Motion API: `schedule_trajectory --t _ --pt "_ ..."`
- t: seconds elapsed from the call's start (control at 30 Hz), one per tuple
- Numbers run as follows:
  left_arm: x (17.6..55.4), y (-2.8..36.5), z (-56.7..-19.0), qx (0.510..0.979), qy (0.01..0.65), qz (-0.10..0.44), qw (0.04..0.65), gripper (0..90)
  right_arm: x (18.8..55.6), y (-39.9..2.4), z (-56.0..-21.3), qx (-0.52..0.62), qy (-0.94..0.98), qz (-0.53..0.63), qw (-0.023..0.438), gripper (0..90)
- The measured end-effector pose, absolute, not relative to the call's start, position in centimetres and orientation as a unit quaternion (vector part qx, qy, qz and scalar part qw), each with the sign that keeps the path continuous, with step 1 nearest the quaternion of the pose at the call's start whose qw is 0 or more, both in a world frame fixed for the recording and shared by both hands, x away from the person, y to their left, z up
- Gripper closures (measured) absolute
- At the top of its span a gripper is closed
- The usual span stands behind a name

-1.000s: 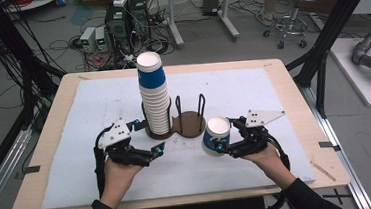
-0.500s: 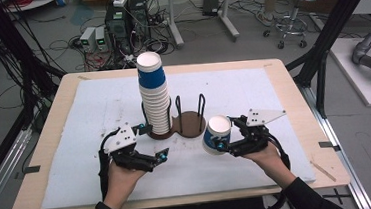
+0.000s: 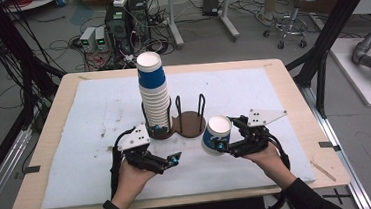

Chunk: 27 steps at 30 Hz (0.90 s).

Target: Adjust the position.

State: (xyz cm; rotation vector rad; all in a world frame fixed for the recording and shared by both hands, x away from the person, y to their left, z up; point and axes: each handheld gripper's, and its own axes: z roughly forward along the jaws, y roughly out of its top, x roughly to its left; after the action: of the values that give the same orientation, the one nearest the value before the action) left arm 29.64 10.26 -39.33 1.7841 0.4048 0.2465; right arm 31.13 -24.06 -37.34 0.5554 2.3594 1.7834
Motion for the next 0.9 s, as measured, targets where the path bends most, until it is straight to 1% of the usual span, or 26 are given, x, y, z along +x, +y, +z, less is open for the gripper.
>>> schedule_trajectory --t 0.33,0.5,0.6,0.9 --pt "29.5 8.9 -39.4 0.772 0.163 0.087 0.608 6.9 30.9 -23.7 -37.3 0.174 0.785 0.592 0.060 24.4" --pt "29.5 7.7 -39.6 0.773 0.154 0.064 0.613 6.8 30.5 -23.1 -37.3 0.163 0.787 0.593 0.055 24.4" --pt "29.4 7.1 -39.7 0.776 0.148 0.060 0.610 6.9 30.4 -22.9 -37.3 0.160 0.787 0.593 0.054 24.4" --pt "29.4 5.4 -40.2 0.779 0.133 0.034 0.612 6.9 30.1 -21.7 -37.6 0.148 0.787 0.598 0.030 24.5"
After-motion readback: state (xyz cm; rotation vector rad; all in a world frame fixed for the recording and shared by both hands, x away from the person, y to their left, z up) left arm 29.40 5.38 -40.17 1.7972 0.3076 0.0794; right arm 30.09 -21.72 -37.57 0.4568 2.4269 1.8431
